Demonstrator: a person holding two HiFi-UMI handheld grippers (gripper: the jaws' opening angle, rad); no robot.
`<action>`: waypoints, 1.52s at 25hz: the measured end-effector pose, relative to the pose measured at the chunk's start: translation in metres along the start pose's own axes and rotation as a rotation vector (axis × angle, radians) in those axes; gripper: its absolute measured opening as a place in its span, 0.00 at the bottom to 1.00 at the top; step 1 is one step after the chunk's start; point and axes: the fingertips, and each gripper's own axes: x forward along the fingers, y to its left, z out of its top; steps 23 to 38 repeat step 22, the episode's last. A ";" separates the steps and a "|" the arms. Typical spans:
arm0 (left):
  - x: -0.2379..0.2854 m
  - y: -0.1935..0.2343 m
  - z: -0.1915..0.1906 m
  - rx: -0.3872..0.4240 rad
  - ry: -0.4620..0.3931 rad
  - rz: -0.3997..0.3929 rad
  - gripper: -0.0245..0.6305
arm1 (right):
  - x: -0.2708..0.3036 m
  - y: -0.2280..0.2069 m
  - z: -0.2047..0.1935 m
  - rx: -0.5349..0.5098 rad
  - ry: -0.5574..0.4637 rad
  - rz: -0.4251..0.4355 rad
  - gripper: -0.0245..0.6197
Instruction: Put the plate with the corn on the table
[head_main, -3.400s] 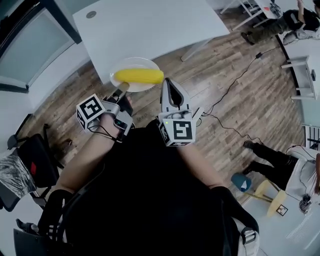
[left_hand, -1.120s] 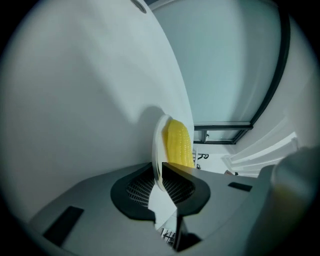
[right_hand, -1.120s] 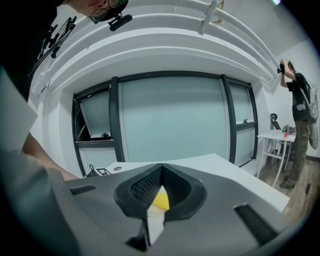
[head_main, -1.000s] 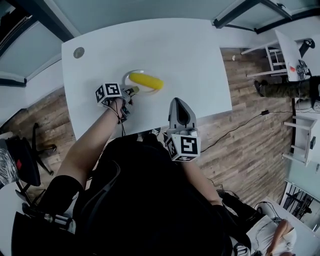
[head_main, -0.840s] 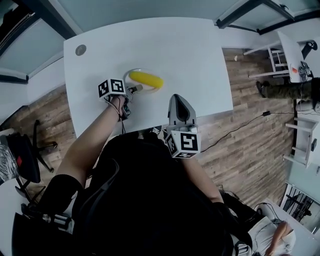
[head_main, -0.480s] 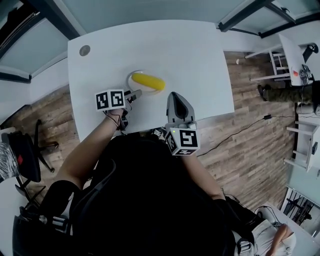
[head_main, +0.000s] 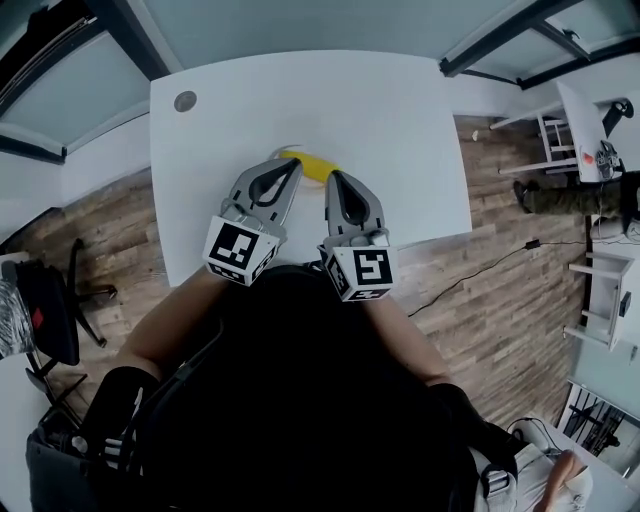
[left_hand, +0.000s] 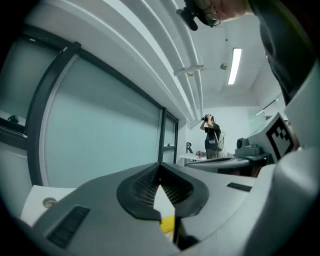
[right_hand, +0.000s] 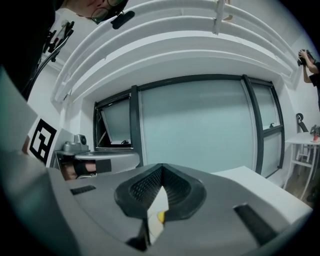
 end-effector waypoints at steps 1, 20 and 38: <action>-0.002 0.002 0.004 0.002 -0.015 0.005 0.04 | 0.002 0.004 0.002 -0.007 -0.006 0.003 0.04; -0.025 0.021 -0.013 -0.088 0.025 -0.022 0.04 | -0.004 0.029 -0.002 -0.036 0.002 -0.072 0.04; -0.025 0.020 -0.015 -0.095 0.035 -0.030 0.04 | -0.005 0.029 -0.002 -0.040 0.001 -0.082 0.04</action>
